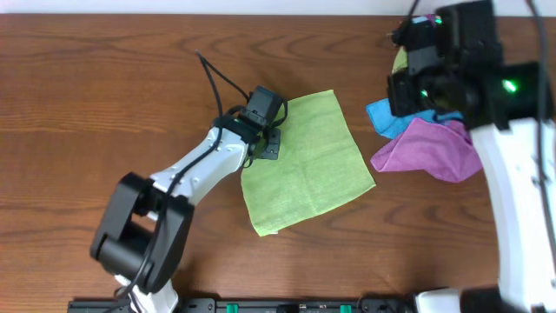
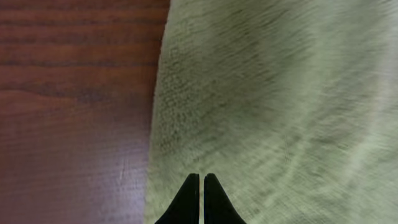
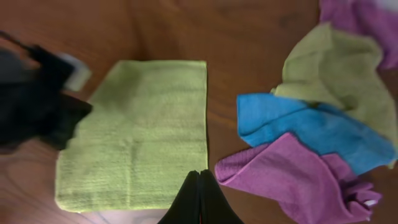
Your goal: Fold the cloth
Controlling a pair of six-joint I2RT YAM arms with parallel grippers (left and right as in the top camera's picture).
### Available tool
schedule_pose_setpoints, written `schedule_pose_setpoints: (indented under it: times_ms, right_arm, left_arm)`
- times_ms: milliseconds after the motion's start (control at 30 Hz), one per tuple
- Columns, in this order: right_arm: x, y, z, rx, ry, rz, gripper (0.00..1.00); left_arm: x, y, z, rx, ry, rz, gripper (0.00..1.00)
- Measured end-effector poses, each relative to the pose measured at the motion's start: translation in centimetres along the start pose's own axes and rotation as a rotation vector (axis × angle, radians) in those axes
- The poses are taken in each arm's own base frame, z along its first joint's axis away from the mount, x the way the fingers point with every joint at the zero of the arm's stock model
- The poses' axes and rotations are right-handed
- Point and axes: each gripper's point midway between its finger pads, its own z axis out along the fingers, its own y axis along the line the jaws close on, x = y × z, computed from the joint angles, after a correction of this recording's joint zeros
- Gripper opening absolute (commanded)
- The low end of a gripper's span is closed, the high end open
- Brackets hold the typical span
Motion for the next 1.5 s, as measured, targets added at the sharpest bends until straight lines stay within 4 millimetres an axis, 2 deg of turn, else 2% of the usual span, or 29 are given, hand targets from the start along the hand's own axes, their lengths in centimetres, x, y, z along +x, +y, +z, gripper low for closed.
schedule_pose_setpoints:
  times_ms: [100,133,300,467,533,667,833,900,1000,1100,1167,1267,1333,1500]
  right_arm:
    - [0.0,0.3,-2.4,0.004,-0.057,-0.006,0.01]
    - [0.0,0.3,-2.6,0.005,-0.061,-0.007,0.02]
    - [0.7,0.3,-2.6,0.003,-0.041,-0.005,0.02]
    - [0.9,0.4,-2.6,0.002,-0.030,-0.003,0.02]
    - [1.0,0.4,-2.5,0.002,-0.026,-0.003,0.02]
    - [1.6,0.3,-1.9,0.002,-0.004,-0.001,0.01]
    - [2.6,-0.2,0.4,0.019,0.030,0.003,0.02]
    - [2.9,-0.3,1.2,0.021,0.039,0.004,0.02]
    - [3.1,-0.4,1.6,0.024,0.043,0.004,0.01]
    - [2.5,-0.6,1.6,0.036,0.022,0.002,0.02]
    - [2.5,-0.7,1.7,0.041,0.021,0.002,0.01]
    - [2.5,-0.8,1.7,0.048,0.022,0.002,0.01]
    - [2.5,-0.9,1.7,0.050,0.019,0.001,0.02]
    - [2.4,-0.9,1.7,0.052,0.016,0.001,0.02]
  left_arm:
    - [-0.1,0.1,1.2,-0.009,-0.004,0.001,0.06]
    - [-0.2,0.1,1.4,-0.008,-0.006,0.000,0.06]
    - [0.9,0.0,3.3,-0.003,0.037,0.004,0.06]
    - [0.5,0.2,3.5,-0.024,0.020,0.064,0.06]
    - [-0.2,0.8,3.6,-0.065,-0.012,0.118,0.06]
    - [-3.6,3.2,4.2,-0.207,-0.137,0.267,0.06]
    - [-8.5,7.6,3.5,-0.333,-0.279,0.353,0.06]
    - [-9.3,9.0,3.3,-0.343,-0.298,0.345,0.06]
    - [-9.5,10.4,3.3,-0.334,-0.292,0.325,0.06]
    - [-8.9,9.2,2.7,-0.296,-0.276,0.312,0.05]
    - [-7.1,6.5,0.7,-0.218,-0.227,0.312,0.06]
    - [-5.7,2.7,-3.1,-0.092,-0.219,0.279,0.06]
    - [-4.8,0.9,-4.4,-0.022,-0.202,0.194,0.06]
    - [-2.0,1.3,0.2,0.009,-0.055,0.061,0.06]
